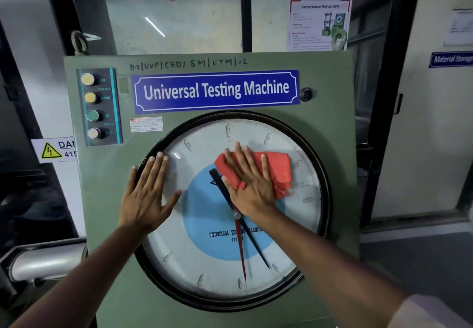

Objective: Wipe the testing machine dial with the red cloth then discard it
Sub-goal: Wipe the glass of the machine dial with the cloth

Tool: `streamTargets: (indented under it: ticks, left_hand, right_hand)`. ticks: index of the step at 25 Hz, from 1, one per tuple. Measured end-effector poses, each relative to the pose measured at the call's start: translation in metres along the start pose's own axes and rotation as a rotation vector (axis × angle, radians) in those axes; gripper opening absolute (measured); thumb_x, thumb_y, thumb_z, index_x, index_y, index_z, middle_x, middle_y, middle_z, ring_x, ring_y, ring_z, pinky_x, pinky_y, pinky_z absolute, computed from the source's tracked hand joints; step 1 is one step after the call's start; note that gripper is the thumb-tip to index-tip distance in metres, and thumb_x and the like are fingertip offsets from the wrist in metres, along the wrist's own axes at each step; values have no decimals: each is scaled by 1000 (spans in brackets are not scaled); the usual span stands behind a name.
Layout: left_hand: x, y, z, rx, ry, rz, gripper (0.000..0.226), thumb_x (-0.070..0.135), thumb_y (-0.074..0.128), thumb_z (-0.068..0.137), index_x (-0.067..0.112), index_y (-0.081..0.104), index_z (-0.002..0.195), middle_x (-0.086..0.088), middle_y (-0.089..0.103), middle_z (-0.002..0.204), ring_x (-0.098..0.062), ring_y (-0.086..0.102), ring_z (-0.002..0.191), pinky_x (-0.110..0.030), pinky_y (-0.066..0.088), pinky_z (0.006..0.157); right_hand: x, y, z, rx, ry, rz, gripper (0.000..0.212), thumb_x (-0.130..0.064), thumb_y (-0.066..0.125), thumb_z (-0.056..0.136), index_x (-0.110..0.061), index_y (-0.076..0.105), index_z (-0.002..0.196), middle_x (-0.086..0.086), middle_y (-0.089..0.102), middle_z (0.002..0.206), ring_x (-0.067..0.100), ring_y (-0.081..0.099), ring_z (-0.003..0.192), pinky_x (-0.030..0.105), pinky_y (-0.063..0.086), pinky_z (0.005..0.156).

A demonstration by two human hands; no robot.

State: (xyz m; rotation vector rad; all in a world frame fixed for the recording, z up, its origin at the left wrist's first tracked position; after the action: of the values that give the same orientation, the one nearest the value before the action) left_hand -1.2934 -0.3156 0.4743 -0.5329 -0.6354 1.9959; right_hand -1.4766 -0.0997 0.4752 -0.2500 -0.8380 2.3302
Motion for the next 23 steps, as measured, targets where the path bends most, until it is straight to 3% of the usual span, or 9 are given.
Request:
streamTargets:
  ticks: [6,9,14,18,23]
  left_hand:
    - [-4,-4,1,-20,19,10,88,66,30,102,19,6,172,1,7,180,-18,11,166,-42,-4,135]
    - [-7,-5,1,-26,29,4,88,66,31,102,20,5,172,2,6,180,-18,10,166,-42,-5,135]
    - [-3,0,0,-8,13,-22,90,66,32,100,17,8,172,0,9,180,-18,12,166,-46,2,135]
    - [6,3,-1,5,-29,-54,92,67,31,100,13,10,171,0,6,180,-19,9,166,-47,2,135]
    - [4,7,1,28,-13,-45,92,67,33,100,12,13,171,-1,10,180,-18,12,166,-43,-3,134]
  right_hand:
    - [-15,-10,33,56,270,78,70,-53,26,110,-35,1,172,0,-4,182,23,-2,168,56,-1,134]
    - [-12,-1,3,17,220,73,69,-54,22,109,-35,1,172,2,-4,181,23,-1,168,59,5,133]
    - [-13,-15,44,33,280,90,73,-55,23,107,-33,0,173,5,-3,182,26,0,168,59,5,133]
    - [-15,4,-20,3,118,67,69,-55,31,112,-35,3,172,1,-2,181,23,2,168,60,13,131]
    - [-49,-9,70,120,270,119,74,-54,36,107,-34,8,173,3,3,182,24,5,168,57,2,134]
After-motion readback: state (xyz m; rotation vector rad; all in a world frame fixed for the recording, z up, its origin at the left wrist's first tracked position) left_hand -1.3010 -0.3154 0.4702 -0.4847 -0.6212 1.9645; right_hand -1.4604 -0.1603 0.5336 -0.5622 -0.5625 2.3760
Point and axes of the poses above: each hand's wrist, its own z-axis towards the middle knuckle, its own y-axis out of the palm, x = y × z, the point moved 1 cm from there along z, towards the middle knuckle
